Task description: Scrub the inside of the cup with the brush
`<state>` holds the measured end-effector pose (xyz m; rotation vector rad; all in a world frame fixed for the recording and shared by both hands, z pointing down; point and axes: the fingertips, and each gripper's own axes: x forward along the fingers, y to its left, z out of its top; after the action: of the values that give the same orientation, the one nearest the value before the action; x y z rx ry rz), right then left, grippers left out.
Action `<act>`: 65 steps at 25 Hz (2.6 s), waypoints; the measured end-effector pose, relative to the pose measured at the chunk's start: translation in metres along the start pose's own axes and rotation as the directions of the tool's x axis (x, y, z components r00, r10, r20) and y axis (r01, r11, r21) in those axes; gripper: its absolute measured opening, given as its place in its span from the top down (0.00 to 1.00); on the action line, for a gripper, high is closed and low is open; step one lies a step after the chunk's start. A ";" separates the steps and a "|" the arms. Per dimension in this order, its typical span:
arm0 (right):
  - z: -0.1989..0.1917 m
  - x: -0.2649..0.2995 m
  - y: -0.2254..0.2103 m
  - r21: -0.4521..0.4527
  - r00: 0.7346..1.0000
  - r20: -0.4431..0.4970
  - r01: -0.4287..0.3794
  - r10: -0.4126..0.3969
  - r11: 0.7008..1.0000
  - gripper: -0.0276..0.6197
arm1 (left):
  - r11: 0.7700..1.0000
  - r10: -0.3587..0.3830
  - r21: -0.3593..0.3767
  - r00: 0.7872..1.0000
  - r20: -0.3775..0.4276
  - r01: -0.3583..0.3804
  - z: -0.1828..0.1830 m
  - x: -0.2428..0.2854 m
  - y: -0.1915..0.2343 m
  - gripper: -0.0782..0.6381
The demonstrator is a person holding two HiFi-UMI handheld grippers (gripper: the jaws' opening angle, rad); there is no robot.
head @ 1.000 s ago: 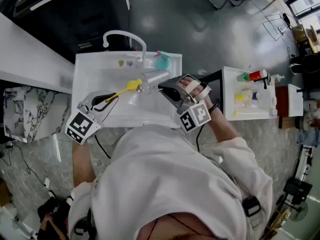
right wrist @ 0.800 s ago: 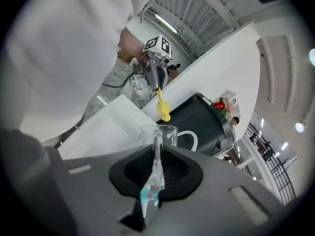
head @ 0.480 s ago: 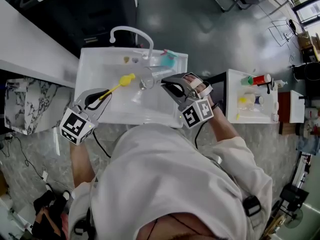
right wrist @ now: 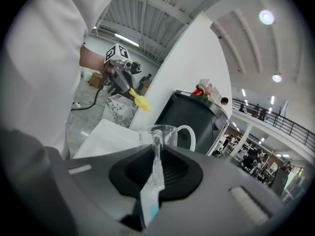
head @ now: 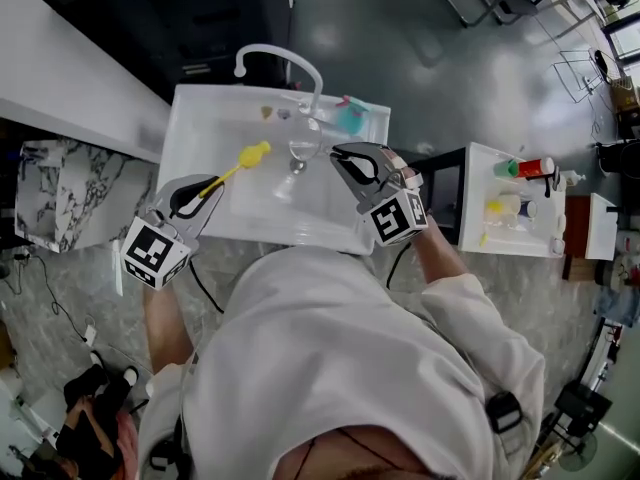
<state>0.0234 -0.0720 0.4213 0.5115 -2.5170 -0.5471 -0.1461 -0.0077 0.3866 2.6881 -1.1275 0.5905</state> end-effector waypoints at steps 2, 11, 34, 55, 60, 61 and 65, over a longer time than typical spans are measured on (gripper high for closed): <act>-0.003 0.003 -0.004 0.060 0.999 0.032 0.027 -0.029 0.998 0.92 | 1.000 0.014 -0.009 1.000 0.006 -0.014 0.000 -0.003 0.001 0.84; -0.002 0.017 -0.011 0.245 0.982 0.133 0.096 -0.131 0.965 0.92 | 0.998 0.057 -0.036 0.998 -0.005 -0.057 -0.007 -0.015 0.004 0.84; -0.103 0.087 0.040 0.376 0.997 0.054 0.032 -0.056 0.926 0.92 | 0.988 0.119 -0.095 0.992 -0.039 -0.122 -0.018 -0.011 0.003 0.84; -0.237 0.191 0.120 0.480 0.988 -0.089 -0.071 0.129 0.874 0.92 | 0.965 0.181 -0.162 0.970 -0.162 -0.207 -0.056 -0.014 0.021 0.84; -0.263 0.211 0.139 0.485 0.977 -0.123 -0.096 0.176 0.869 0.92 | 0.957 0.188 -0.186 0.964 -0.186 -0.223 -0.068 -0.016 0.022 0.84; -0.267 0.215 0.142 0.487 0.975 -0.130 -0.098 0.183 0.868 0.92 | 0.955 0.189 -0.192 0.963 -0.190 -0.226 -0.070 -0.017 0.023 0.84; -0.282 0.230 0.152 0.495 0.967 -0.149 -0.109 0.208 0.862 0.92 | 0.946 0.199 -0.218 0.961 -0.191 -0.239 -0.077 -0.019 0.026 0.84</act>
<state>-0.0427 -0.1253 0.8060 0.4973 -2.4611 0.2053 -0.1999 0.0093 0.4483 2.2825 -1.3658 0.6527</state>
